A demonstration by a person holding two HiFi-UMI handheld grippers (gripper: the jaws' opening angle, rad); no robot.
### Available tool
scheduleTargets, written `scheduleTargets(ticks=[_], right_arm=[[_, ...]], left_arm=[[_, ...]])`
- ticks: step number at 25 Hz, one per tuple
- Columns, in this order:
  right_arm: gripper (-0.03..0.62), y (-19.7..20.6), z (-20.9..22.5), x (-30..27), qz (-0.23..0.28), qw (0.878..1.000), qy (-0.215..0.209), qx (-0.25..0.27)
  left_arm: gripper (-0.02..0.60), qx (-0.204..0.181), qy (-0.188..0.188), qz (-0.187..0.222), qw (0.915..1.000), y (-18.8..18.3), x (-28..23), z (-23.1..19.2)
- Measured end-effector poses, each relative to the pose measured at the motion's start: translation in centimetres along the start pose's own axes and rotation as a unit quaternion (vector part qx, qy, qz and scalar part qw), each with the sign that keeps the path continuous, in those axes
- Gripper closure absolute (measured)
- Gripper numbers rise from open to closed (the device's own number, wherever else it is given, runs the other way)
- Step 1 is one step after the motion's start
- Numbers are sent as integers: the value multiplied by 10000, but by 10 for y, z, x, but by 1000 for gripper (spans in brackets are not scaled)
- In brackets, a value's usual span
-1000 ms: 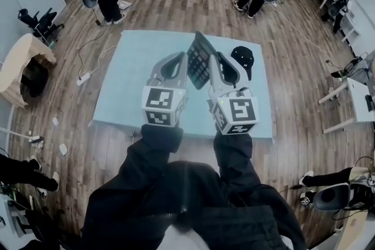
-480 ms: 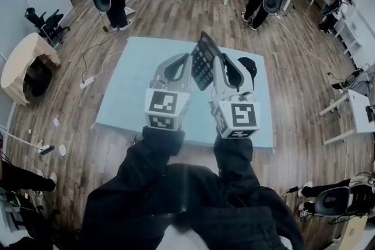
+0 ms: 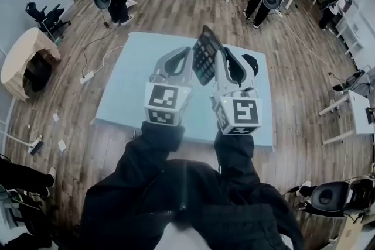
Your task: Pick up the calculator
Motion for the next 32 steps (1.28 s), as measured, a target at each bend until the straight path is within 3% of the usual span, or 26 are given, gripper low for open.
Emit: scheduleTargets(ticks=[32], right_arm=[[546,-1,0,4,22,10000,-8,-41]], left_arm=[[584,41,38,73,10000,1,1,2]])
Point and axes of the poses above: the fingertips, and each gripper's own axes: x backward along the fingers, z to its right, y out of its underside, the point moved 1 cm from there along x, backward along the fingers
